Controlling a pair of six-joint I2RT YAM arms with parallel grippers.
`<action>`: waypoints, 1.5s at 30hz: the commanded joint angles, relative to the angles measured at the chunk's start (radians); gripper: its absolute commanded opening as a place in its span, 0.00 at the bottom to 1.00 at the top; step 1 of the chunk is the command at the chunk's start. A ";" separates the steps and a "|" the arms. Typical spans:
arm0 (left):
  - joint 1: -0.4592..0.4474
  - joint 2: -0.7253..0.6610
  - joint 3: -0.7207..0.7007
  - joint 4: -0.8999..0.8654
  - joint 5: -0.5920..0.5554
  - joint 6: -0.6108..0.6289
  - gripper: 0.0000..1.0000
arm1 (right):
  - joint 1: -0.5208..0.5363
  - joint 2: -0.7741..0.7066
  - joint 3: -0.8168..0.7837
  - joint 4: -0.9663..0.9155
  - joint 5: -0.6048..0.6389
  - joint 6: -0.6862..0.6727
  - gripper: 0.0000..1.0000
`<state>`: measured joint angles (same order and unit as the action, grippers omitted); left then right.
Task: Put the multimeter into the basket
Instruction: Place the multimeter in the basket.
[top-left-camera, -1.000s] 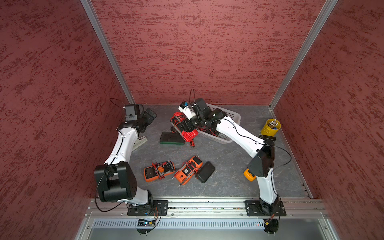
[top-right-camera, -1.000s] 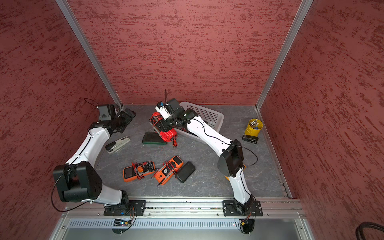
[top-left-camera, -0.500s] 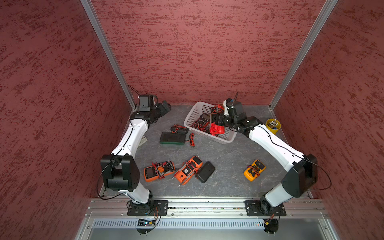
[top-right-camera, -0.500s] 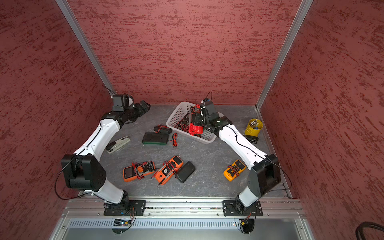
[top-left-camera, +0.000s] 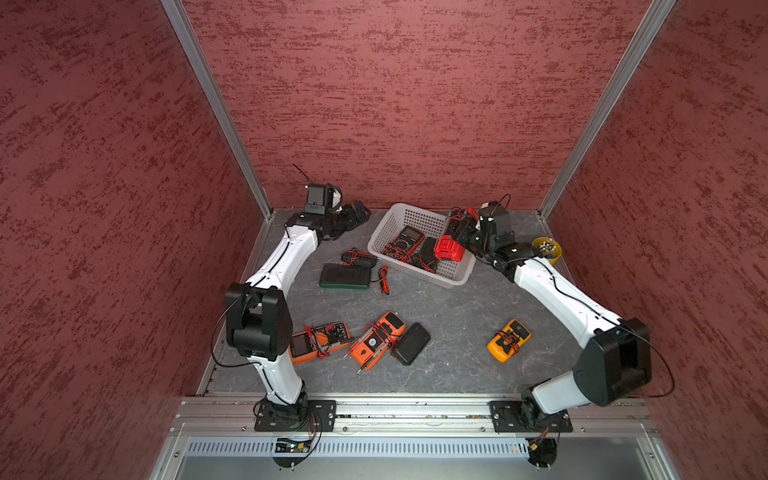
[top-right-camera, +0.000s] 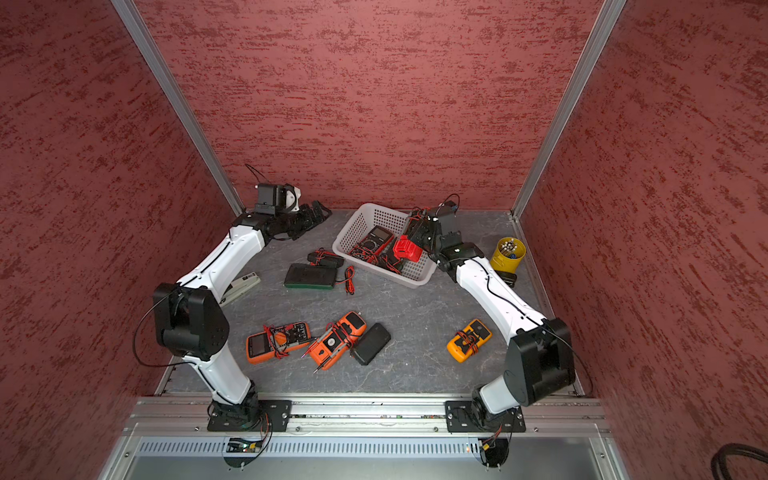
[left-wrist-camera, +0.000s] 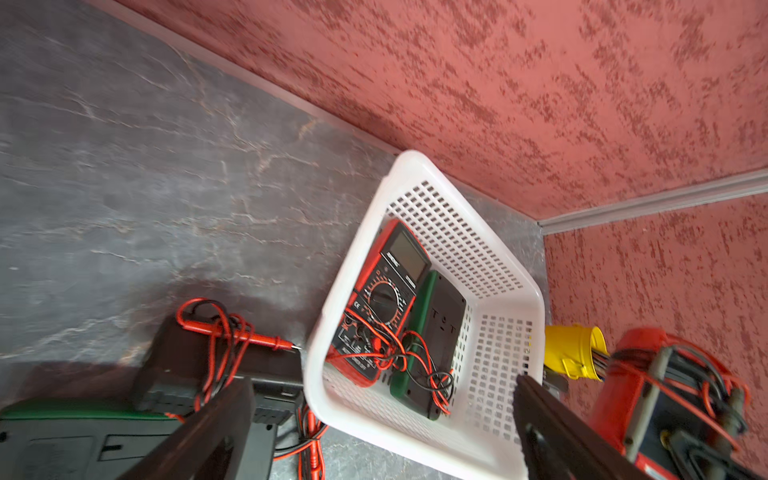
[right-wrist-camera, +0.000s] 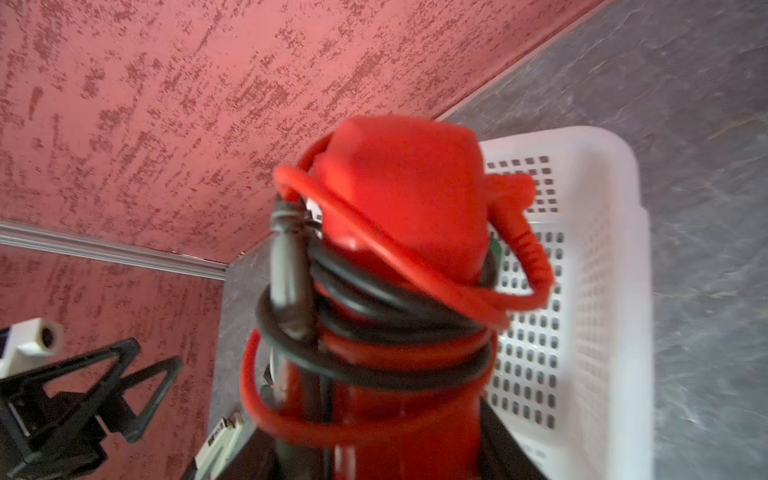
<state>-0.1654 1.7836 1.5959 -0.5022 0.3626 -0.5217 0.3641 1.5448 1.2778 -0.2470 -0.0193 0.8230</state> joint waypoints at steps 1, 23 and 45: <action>-0.015 0.030 0.040 -0.012 0.049 0.013 1.00 | 0.002 0.080 0.036 0.285 -0.060 0.102 0.00; -0.046 0.134 0.030 0.015 0.093 -0.008 1.00 | 0.097 0.571 0.349 0.514 -0.051 0.210 0.00; -0.072 0.190 0.066 0.011 0.104 -0.023 1.00 | 0.122 0.730 0.430 0.502 -0.099 0.315 0.00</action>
<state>-0.2321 1.9533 1.6325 -0.5076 0.4629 -0.5449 0.4808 2.2696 1.6466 0.1673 -0.0933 1.1259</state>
